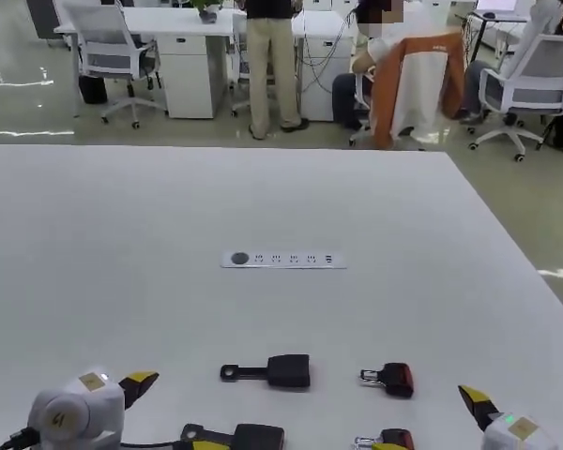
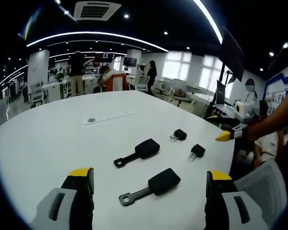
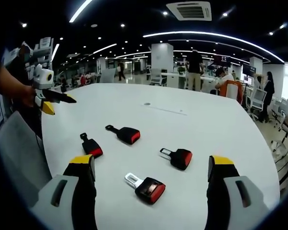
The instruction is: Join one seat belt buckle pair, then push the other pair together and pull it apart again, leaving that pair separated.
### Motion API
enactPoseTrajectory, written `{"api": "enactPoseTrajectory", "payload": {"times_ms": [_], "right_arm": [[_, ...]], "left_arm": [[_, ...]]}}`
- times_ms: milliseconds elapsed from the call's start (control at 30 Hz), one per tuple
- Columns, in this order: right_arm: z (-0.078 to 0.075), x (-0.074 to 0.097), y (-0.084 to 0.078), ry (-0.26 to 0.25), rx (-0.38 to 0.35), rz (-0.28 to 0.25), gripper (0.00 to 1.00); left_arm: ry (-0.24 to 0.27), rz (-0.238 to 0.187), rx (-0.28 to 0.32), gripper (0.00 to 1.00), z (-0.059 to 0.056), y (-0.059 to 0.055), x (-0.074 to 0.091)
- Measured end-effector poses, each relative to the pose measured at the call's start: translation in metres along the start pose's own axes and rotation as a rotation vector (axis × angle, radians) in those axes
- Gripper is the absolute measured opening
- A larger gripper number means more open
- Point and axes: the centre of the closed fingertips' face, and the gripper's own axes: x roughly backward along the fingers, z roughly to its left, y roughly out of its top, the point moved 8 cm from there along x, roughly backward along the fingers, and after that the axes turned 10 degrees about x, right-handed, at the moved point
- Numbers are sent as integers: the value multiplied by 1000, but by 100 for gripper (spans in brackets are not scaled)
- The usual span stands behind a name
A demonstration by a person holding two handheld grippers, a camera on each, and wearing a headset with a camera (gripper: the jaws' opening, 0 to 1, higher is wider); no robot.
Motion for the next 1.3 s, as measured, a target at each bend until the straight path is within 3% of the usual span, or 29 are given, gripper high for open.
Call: {"api": "enactPoseTrajectory", "payload": {"times_ms": [467, 700, 1000, 1300], "right_arm": [[3, -13, -7, 40, -15, 28, 97], [1, -27, -12, 68, -9, 39, 97], [-1, -38, -15, 101, -12, 51, 95], [7, -45, -24, 163, -8, 84, 94]], "left_arm": [[-16, 34, 6, 99, 3, -2, -19], [-29, 49, 8, 99, 13, -8, -30], [-57, 82, -2, 98, 12, -12, -49], [-94, 114, -35, 96, 8, -17, -61]]}}
